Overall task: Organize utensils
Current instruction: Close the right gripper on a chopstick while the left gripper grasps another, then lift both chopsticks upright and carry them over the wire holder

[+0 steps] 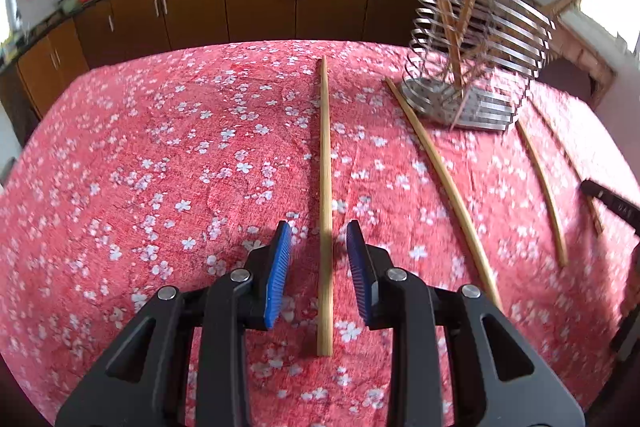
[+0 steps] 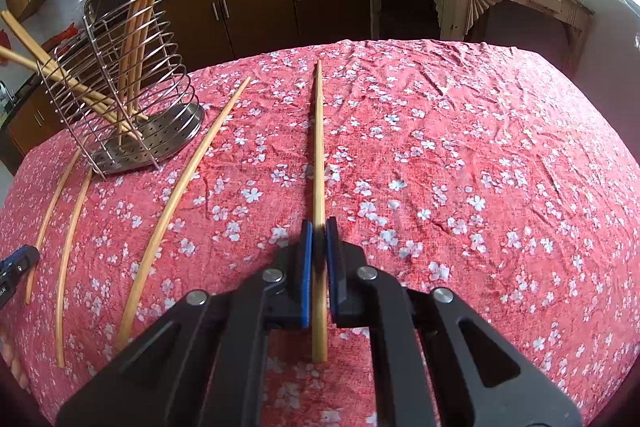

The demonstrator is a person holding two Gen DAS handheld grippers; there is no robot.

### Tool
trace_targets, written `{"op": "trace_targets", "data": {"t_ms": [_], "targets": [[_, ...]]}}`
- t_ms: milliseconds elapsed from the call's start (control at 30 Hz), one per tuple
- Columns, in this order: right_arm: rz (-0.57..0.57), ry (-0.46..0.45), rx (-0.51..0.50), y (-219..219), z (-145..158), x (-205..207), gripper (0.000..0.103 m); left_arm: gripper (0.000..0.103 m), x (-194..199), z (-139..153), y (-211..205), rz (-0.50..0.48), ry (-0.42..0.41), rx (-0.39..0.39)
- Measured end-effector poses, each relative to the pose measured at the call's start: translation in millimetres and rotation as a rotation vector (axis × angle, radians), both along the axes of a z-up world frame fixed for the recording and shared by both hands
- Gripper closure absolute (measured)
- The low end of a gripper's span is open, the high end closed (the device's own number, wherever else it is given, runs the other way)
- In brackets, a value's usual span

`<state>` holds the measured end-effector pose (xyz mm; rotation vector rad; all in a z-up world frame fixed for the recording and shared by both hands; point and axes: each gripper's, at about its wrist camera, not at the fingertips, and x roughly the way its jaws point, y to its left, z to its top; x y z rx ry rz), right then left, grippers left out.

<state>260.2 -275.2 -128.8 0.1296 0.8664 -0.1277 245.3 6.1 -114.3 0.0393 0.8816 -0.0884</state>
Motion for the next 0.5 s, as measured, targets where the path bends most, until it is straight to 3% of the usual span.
{"op": "trace_targets", "data": {"t_ms": [100,200,333,500], "targets": [[0.016,0.000,0.002,2.6,0.2,-6.4,0.095,0.076,-6.2,-1.3,-7.4,-0.008,0.000,0.033],[0.016,-0.010,0.045,-3.2,0.6,-7.1,0.095,0.095,-9.9,-1.6,-12.0,-0.015,-0.003,0.054],[0.013,-0.025,0.117,-11.5,4.2,-13.7,0.096,0.096,-13.0,-0.9,-17.8,-0.030,0.009,0.062],[0.012,-0.120,0.115,-17.0,30.3,-32.9,0.096,0.096,-26.1,11.4,-15.7,-0.041,-0.012,0.027]]}}
